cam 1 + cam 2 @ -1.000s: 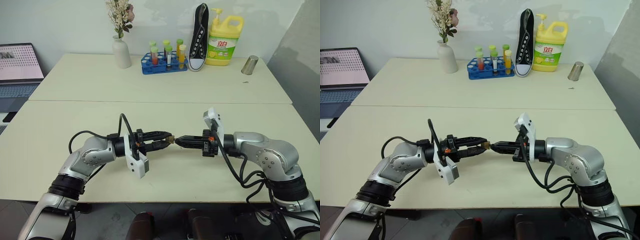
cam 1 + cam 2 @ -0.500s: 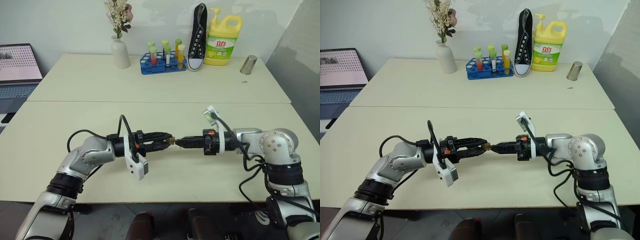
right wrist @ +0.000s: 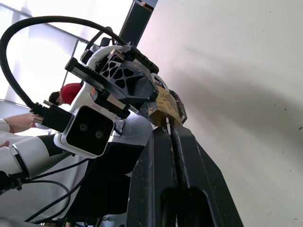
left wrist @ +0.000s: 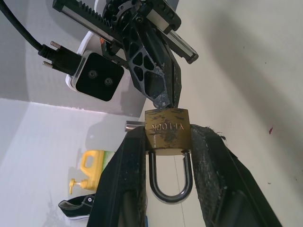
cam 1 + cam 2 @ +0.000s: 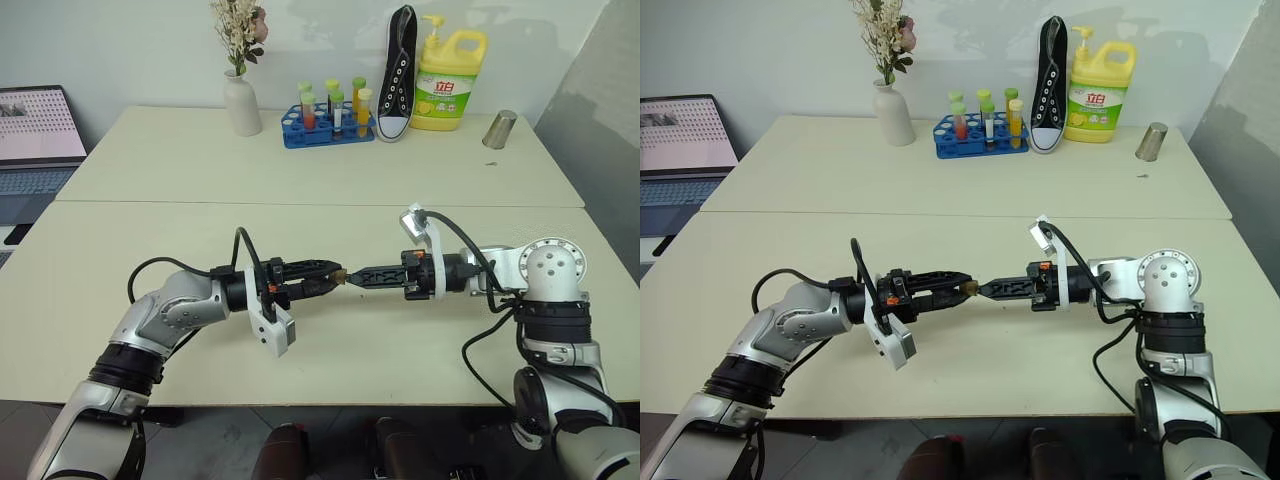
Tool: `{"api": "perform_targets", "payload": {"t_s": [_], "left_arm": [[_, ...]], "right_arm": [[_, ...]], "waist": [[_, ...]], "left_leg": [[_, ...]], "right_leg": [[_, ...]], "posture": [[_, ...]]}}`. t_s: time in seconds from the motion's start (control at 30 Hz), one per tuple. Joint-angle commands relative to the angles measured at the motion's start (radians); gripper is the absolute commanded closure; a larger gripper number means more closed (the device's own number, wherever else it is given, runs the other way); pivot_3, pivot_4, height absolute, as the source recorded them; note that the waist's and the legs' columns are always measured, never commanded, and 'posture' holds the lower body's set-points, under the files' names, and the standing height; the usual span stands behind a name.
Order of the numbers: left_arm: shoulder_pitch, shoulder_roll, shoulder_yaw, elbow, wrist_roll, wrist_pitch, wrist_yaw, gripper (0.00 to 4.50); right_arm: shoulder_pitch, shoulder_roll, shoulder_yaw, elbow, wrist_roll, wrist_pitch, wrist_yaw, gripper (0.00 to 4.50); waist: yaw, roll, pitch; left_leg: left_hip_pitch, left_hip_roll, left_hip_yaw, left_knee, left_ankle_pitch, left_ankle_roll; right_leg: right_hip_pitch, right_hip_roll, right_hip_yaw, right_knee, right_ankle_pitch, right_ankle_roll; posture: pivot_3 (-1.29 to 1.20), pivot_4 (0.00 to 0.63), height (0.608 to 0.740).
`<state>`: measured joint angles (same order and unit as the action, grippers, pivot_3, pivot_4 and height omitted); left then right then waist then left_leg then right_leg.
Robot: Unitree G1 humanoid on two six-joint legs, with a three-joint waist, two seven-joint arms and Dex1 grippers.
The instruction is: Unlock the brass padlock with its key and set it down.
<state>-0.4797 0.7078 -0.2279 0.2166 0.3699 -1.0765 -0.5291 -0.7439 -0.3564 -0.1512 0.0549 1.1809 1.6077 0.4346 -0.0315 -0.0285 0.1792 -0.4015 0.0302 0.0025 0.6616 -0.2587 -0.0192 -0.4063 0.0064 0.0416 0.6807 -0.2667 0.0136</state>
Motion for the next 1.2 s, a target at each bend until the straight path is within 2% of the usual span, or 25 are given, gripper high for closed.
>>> {"api": "perform_targets", "payload": {"t_s": [0.03,0.1,0.2,0.37,0.47,0.57,0.63,1.03,1.13,1.2], "left_arm": [[0.008,0.002,-0.027,-0.031,0.004,-0.026,0.003,3.54],[0.008,0.003,-0.028,-0.031,0.001,-0.023,0.005,3.54],[0.007,0.002,-0.03,-0.028,-0.004,-0.011,0.006,3.54],[0.005,0.0,-0.032,-0.027,-0.013,0.001,0.009,3.54],[0.009,0.001,-0.039,-0.02,-0.047,0.019,0.002,3.54],[0.001,-0.004,-0.038,-0.018,-0.047,0.024,0.003,3.54],[-0.008,-0.01,-0.04,-0.015,-0.045,0.022,0.004,3.54],[-0.022,-0.023,-0.042,0.004,-0.045,0.013,0.008,3.54],[-0.02,-0.025,-0.041,0.004,-0.047,0.014,0.008,3.54],[-0.017,-0.026,-0.039,0.003,-0.045,0.014,0.009,3.54]], "right_arm": [[-0.024,0.012,-0.013,-0.083,0.01,-0.028,0.014,4.5],[-0.016,0.016,-0.012,-0.101,0.0,-0.04,0.019,4.5],[0.017,0.012,-0.003,-0.158,-0.034,-0.084,0.017,3.91],[0.095,-0.042,0.045,-0.272,-0.077,-0.168,0.078,2.29],[0.149,-0.146,0.16,-0.394,-0.203,-0.343,0.199,1.31],[0.187,-0.18,0.216,-0.44,-0.31,-0.501,0.247,1.29],[0.204,-0.163,0.225,-0.448,-0.327,-0.539,0.247,1.29],[0.213,-0.118,0.275,-0.425,-0.38,-0.594,0.264,1.29],[0.21,-0.116,0.277,-0.418,-0.378,-0.592,0.27,1.9],[0.206,-0.118,0.281,-0.414,-0.379,-0.593,0.281,2.61]], "waist": [[0.0,0.0,0.0],[0.0,0.0,0.0],[0.0,0.0,0.0],[0.001,0.0,0.0],[0.001,0.0,0.0],[0.0,0.0,0.0],[-0.001,0.0,0.0],[0.001,0.0,0.0],[0.001,0.0,0.0],[0.001,0.0,0.0]], "left_leg": [[0.0,0.0,0.0,0.0,0.0,0.0],[0.0,0.0,0.0,0.0,0.0,0.0],[0.0,0.0,0.0,0.0,0.0,0.0],[-0.001,0.0,0.0,0.0,0.0,0.0],[-0.001,0.0,0.0,0.0,0.0,0.0],[0.0,0.0,0.0,0.0,0.0,0.0],[0.0,0.0,0.0,0.0,0.0,0.0],[0.0,0.0,0.0,0.0,0.0,0.0],[0.0,0.0,0.0,0.0,0.0,0.0],[0.0,0.0,0.0,0.0,0.0,0.0]], "right_leg": [[0.0,0.0,0.0,0.0,0.0,0.0],[0.0,0.0,0.0,0.0,0.0,0.0],[0.0,0.0,0.0,0.0,0.0,0.0],[0.0,0.0,0.0,0.0,0.0,0.0],[0.0,0.0,0.0,0.0,0.0,0.0],[0.0,0.0,0.0,-0.001,-0.002,0.004],[0.0,0.001,0.0,0.0,-0.003,0.005],[0.0,0.001,0.0,0.0,0.0,0.0],[0.0,0.001,0.0,0.0,0.0,0.0],[0.0,0.001,0.0,0.0,0.0,0.0]], "posture": [[0.0,0.15,0.74],[0.0,0.15,0.74],[0.0,0.15,0.74],[0.0,0.15,0.74],[0.0,0.15,0.74],[0.0,0.15,0.74],[0.0,0.15,0.74],[0.0,0.15,0.74],[0.0,0.15,0.74],[0.0,0.15,0.74]]}}
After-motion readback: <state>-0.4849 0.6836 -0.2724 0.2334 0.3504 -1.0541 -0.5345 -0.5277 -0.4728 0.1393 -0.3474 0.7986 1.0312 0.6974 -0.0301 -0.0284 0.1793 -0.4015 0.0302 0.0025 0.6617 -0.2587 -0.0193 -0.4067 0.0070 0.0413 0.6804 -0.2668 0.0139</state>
